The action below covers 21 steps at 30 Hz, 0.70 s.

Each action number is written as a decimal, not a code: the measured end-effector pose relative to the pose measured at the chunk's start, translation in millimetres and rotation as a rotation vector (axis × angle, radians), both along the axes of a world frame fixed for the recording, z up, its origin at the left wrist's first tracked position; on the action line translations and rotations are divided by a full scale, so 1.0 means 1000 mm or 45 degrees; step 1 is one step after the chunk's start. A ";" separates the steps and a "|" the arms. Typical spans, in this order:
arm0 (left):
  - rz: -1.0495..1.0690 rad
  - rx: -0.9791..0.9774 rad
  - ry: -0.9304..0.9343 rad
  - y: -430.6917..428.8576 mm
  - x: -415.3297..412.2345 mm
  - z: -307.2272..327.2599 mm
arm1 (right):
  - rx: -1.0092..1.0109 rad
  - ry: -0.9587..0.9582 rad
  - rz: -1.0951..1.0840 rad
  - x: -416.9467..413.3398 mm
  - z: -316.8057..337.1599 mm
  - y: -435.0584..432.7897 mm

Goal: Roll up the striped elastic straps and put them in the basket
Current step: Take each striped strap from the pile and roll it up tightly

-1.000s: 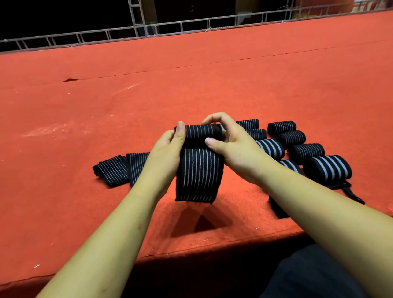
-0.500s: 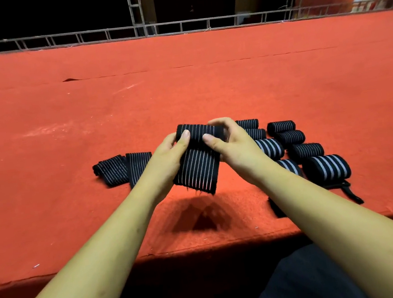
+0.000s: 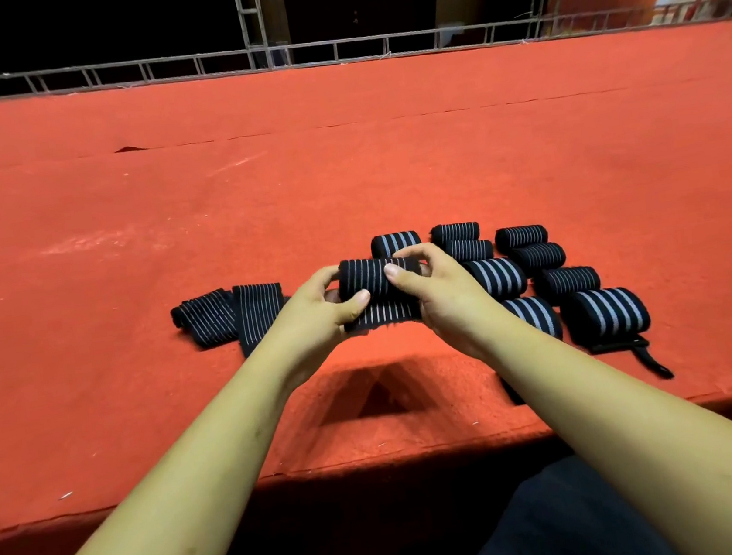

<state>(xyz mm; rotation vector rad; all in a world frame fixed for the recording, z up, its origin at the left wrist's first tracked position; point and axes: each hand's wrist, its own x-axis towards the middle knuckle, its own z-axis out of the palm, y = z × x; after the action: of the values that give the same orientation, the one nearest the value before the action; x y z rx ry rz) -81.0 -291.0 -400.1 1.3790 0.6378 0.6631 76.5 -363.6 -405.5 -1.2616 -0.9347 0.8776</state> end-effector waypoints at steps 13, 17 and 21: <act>0.124 -0.200 -0.094 0.009 0.036 -0.049 | -0.247 0.057 -0.180 0.021 -0.035 0.015; 0.194 0.108 0.082 0.031 0.055 -0.068 | -0.316 0.113 -0.292 0.038 -0.044 0.040; 0.281 0.417 0.223 0.053 0.080 -0.079 | -0.379 0.097 -0.464 0.055 -0.057 0.067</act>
<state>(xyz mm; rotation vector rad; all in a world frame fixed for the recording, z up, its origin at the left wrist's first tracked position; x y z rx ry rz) -1.3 -237.8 -479.2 1.6981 0.8570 0.8564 131.1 -296.2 -462.4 -1.5813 -0.5003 0.7842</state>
